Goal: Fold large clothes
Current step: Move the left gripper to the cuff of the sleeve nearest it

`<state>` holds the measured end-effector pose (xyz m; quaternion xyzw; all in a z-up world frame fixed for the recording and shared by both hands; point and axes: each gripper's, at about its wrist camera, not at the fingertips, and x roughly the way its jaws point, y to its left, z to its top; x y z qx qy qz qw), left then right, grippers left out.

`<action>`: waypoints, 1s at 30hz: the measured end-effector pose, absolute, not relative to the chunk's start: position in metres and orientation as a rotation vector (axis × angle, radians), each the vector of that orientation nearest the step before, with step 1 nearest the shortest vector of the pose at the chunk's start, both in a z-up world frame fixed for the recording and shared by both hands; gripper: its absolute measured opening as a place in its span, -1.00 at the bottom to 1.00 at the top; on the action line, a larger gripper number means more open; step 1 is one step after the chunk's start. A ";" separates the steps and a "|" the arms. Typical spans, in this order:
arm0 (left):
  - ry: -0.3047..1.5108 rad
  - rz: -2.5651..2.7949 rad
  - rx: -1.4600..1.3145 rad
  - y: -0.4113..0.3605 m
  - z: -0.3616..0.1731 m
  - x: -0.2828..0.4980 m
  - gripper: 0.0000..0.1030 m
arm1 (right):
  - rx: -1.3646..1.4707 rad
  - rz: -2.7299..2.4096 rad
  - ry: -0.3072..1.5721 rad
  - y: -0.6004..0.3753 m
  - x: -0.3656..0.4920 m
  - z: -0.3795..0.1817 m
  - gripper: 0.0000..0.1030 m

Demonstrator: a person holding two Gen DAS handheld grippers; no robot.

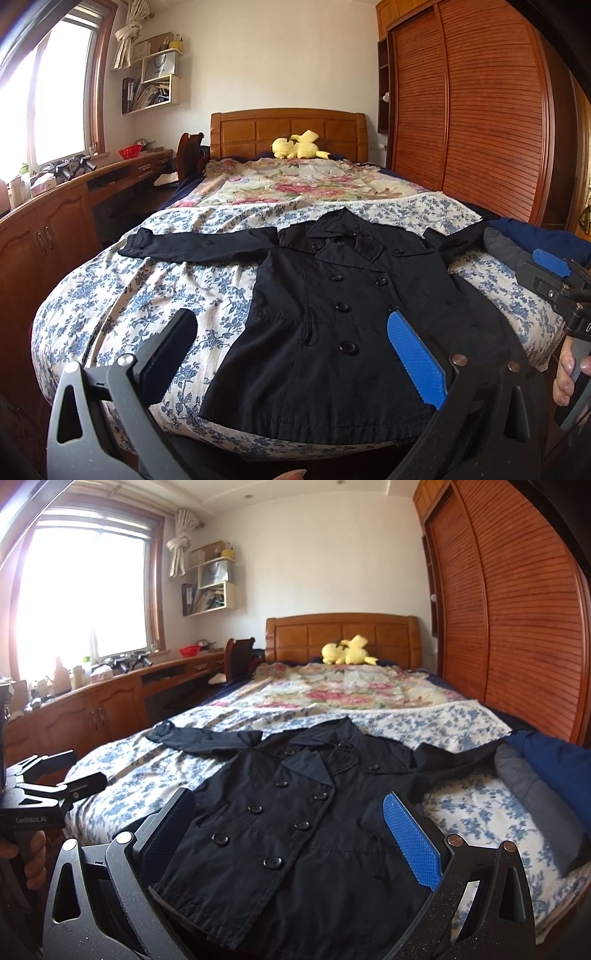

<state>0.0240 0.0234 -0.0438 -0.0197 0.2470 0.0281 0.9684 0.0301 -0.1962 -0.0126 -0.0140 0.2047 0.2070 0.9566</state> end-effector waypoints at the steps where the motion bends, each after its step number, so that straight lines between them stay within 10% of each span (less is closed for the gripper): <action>1: 0.507 0.061 -0.038 0.025 -0.048 0.027 1.00 | -0.029 0.425 0.421 -0.193 0.035 -0.016 1.00; 30: 0.698 0.231 -0.069 0.124 -0.125 0.117 1.00 | -0.145 0.729 0.615 -0.046 0.231 -0.137 1.00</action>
